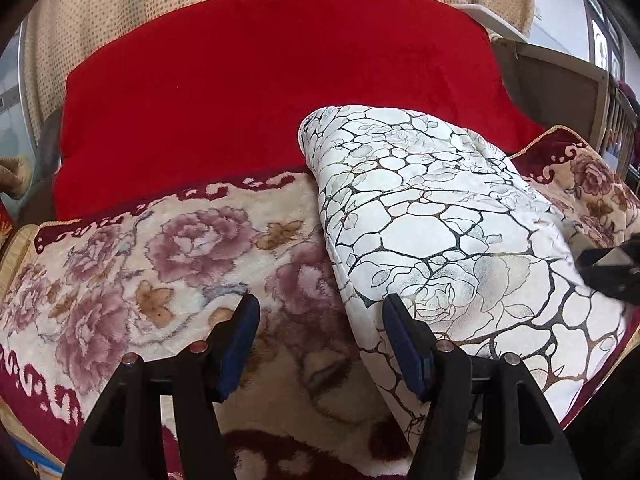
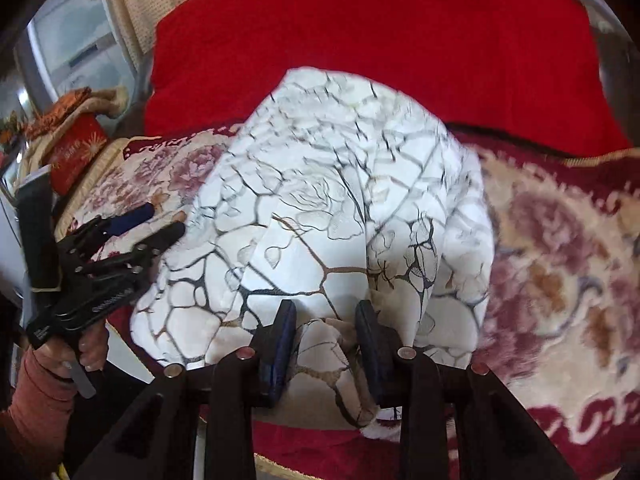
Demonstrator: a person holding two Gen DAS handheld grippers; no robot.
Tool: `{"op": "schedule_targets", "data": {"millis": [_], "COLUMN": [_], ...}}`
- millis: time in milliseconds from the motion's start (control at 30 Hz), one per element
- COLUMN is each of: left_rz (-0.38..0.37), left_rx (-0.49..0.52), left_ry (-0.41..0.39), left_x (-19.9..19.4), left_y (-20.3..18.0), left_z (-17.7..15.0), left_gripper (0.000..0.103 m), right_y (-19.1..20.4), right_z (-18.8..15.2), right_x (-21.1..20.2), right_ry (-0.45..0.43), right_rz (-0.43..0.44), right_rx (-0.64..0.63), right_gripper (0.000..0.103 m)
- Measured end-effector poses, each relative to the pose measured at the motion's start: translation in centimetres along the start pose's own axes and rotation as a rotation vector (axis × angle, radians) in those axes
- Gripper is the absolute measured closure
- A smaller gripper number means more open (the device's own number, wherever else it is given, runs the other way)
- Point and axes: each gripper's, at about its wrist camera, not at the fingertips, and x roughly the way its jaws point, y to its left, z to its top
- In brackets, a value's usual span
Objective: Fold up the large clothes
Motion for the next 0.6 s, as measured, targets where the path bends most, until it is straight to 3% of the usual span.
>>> {"op": "schedule_targets", "data": {"millis": [167, 267, 367, 467, 600], "left_rz": [0.01, 0.02, 0.058, 0.076, 0.054], "left_rx": [0.008, 0.028, 0.046, 0.029, 0.011], "left_ry": [-0.001, -0.01, -0.023, -0.024, -0.019], "left_x": [0.1, 0.2, 0.1, 0.2, 0.0], "left_y": [-0.2, -0.7, -1.0, -0.6, 0.3], "left_z": [0.0, -0.1, -0.2, -0.1, 0.4], "left_gripper": [0.038, 0.037, 0.03, 0.022, 0.022], "right_y": [1.4, 1.0, -0.2, -0.3, -0.6], "right_z": [-0.5, -1.8, -2.8, -2.7, -2.7], "right_x": [-1.6, 1.4, 4.5, 4.1, 3.6], "right_ry": [-0.032, 0.033, 0.022, 0.011, -0.002], "right_rz": [-0.004, -0.044, 0.006, 0.011, 0.028], "right_rx": [-0.037, -0.034, 0.001, 0.015, 0.022], "right_gripper": [0.068, 0.067, 0.067, 0.067, 0.067]}}
